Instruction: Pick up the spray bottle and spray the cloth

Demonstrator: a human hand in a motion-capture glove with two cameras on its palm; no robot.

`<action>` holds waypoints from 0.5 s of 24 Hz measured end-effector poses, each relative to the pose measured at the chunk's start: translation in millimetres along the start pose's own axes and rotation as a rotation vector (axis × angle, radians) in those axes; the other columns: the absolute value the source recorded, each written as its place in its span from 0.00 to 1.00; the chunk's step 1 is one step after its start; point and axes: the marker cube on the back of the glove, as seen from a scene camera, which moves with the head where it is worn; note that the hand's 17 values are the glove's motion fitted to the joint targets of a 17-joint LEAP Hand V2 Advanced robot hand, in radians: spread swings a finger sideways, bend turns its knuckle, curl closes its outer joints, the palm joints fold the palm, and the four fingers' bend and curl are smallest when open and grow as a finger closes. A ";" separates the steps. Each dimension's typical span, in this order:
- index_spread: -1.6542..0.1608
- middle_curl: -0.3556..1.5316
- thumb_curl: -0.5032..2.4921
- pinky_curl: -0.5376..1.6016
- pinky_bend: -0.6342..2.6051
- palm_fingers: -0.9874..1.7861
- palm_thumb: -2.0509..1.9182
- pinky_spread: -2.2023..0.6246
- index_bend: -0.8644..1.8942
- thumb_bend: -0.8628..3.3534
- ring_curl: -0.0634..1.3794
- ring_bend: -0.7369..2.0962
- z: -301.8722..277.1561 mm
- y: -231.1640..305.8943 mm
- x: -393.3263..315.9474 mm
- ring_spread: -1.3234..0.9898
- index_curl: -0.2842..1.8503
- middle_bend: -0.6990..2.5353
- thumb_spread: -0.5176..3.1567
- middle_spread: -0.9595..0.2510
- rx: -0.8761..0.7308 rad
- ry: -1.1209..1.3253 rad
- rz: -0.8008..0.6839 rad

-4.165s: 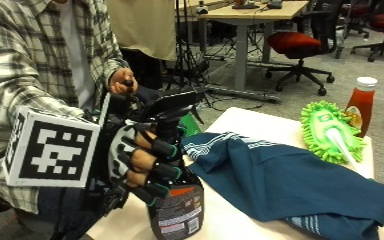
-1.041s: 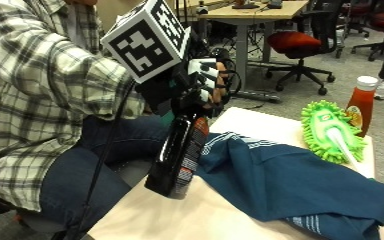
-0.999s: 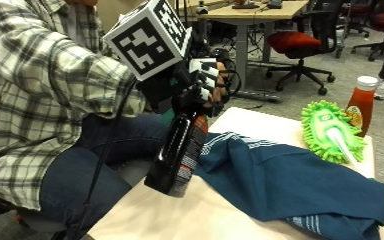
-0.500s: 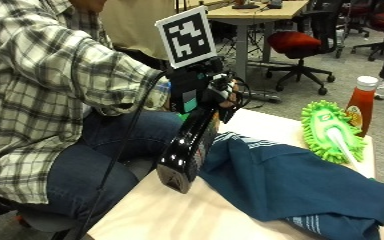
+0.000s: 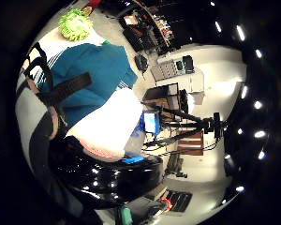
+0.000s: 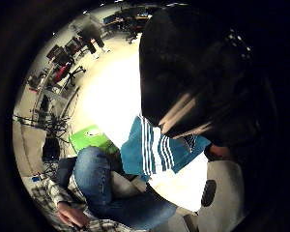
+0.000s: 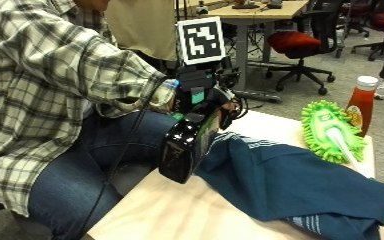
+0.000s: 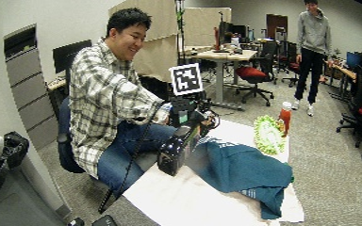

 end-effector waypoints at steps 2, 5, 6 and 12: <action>0.76 0.48 0.43 0.46 0.33 0.82 0.79 0.73 0.39 0.20 0.39 0.46 -2.0 2.5 -0.4 0.48 0.42 0.39 0.22 0.68 -0.008 0.017 -0.013; 0.76 0.48 0.43 0.46 0.33 0.82 0.79 0.73 0.39 0.20 0.39 0.46 -6.3 8.9 2.4 0.48 0.42 0.39 0.22 0.68 -0.018 0.040 -0.028; 0.76 0.48 0.43 0.46 0.33 0.82 0.79 0.73 0.39 0.20 0.39 0.46 -7.5 10.9 2.6 0.48 0.42 0.39 0.22 0.68 -0.020 0.046 -0.033; 0.76 0.48 0.43 0.46 0.33 0.82 0.79 0.73 0.39 0.20 0.39 0.46 -14.1 18.6 -7.5 0.48 0.43 0.40 0.22 0.68 -0.004 0.063 -0.085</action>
